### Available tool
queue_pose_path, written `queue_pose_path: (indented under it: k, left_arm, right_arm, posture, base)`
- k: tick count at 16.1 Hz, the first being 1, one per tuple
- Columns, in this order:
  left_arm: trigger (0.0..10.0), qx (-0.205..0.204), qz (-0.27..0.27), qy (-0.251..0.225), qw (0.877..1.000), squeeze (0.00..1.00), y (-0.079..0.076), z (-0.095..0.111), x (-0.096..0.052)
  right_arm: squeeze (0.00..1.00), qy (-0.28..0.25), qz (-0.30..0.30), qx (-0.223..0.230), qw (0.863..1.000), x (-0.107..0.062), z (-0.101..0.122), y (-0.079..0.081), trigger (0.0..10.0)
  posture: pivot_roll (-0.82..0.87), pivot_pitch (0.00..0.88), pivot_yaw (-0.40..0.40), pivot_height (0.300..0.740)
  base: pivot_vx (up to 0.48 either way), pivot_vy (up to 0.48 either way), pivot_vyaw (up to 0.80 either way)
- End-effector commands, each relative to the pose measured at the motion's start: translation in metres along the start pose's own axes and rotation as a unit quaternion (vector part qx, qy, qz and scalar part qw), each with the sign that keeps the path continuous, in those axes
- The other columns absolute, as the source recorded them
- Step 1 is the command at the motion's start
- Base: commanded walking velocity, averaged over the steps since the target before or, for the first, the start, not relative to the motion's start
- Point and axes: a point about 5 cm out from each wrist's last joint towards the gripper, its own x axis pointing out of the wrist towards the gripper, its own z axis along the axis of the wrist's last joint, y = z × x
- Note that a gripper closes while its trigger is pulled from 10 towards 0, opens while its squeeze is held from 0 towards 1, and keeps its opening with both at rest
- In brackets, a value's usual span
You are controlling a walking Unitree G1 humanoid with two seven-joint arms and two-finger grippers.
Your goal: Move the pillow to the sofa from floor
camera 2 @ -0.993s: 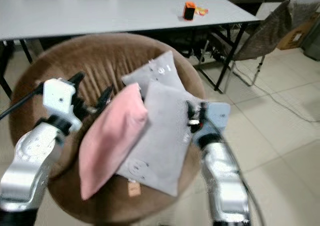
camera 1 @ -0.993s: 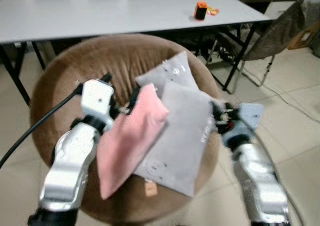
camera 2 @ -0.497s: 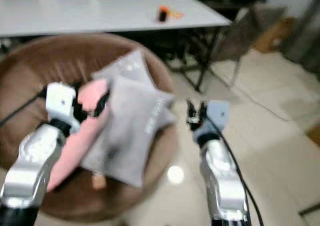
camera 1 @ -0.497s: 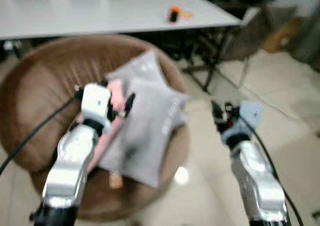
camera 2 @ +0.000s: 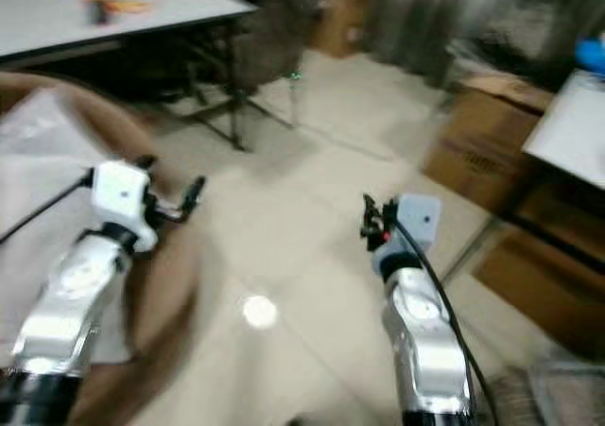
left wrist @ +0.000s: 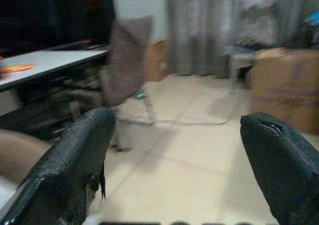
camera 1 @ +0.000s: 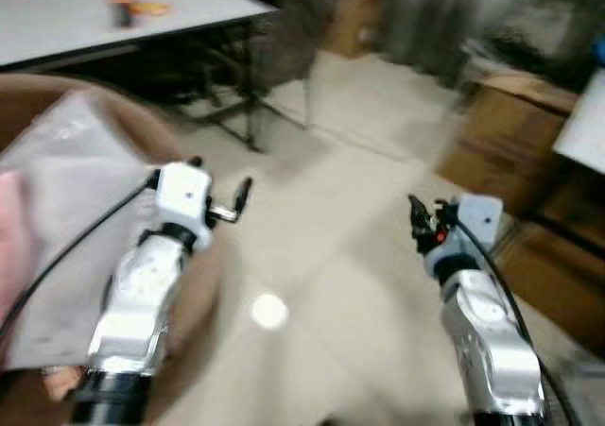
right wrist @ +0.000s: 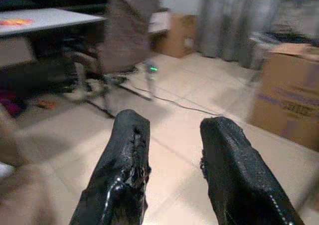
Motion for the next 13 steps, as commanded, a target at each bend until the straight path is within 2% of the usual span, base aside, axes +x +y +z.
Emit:
queue_pose_path:
  k: [1, 4, 7, 13]
  left_arm:
    - [10.0, 0.003, -0.003, 0.003, 1.000, 0.15, -0.001, -0.003, 0.002]
    - [10.0, -0.007, 0.018, 0.012, 1.000, 0.12, 0.001, -0.012, 0.005]
    - [10.0, -0.013, 0.022, 0.023, 0.999, 0.15, 0.004, -0.021, 0.006]
    - [10.0, -0.013, 0.020, 0.024, 0.999, 0.16, 0.003, -0.026, 0.007]
  right_arm:
    - [0.00, -0.006, -0.003, -0.002, 1.000, 0.003, 0.004, -0.002, 10.0]
    - [0.00, -0.002, -0.002, -0.012, 1.000, 0.007, 0.003, -0.001, 10.0]
    - [0.00, 0.003, 0.009, -0.040, 0.999, 0.011, 0.003, 0.002, 10.0]
    - [0.00, 0.009, 0.015, -0.043, 0.999, 0.018, -0.002, 0.002, 10.0]
  posture:
    - [-0.03, 0.000, -0.032, 0.740]
    - [-0.03, 0.000, -0.030, 0.740]
    - [-0.04, 0.000, -0.032, 0.740]
    - [-0.03, 0.000, -0.045, 0.740]
  base:
    - [0.000, -0.480, -0.80]
    - [0.000, -0.109, -0.80]
    - [0.000, 0.000, 0.00]
    - [0.342, 0.000, 0.00]
